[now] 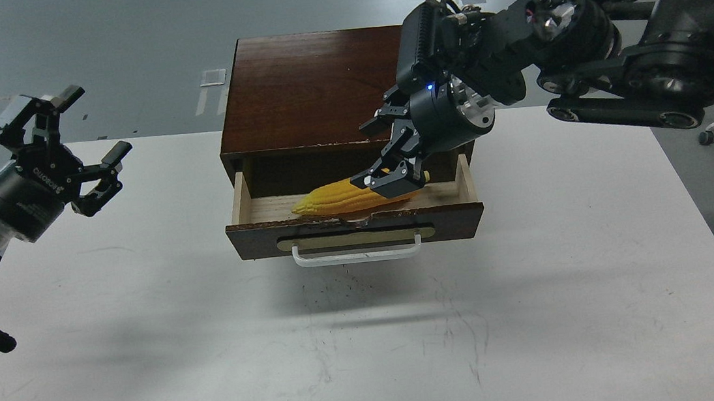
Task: Put corn in drawer with both arms
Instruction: 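Open the right gripper and lift it away from the drawer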
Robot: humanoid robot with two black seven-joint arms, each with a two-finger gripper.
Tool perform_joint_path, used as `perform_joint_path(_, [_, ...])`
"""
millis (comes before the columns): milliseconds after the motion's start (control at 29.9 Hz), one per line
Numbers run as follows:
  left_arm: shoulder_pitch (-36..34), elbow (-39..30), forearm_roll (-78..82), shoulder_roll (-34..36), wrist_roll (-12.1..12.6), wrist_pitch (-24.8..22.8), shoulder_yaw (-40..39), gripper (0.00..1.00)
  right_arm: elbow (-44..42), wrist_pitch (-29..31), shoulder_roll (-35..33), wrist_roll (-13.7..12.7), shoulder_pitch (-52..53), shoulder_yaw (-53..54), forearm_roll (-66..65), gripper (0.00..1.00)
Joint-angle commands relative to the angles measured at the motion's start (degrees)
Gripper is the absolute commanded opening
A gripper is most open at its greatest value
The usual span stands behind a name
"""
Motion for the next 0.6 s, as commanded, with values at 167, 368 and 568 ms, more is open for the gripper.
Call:
perform_joint_path(167, [0.0, 0.0, 0.0, -0.6, 0.0, 0.0, -0.1, 0.99, 0.9, 0.5, -11.2, 0.0, -1.1, 4.4, 19.8, 0.96])
perform_joint_path(368, [0.0, 0.0, 0.0, -1.7, 0.0, 0.0, -0.2, 0.99, 0.6, 0.5, -20.6, 0.0, -13.6, 14.6, 39.8, 0.96])
perform_joint_path(568, [0.0, 0.2, 0.1, -3.1, 0.0, 0.0, -0.2, 0.99, -0.9, -0.2, -27.4, 0.0, -38.6, 35.4, 52.5, 0.97])
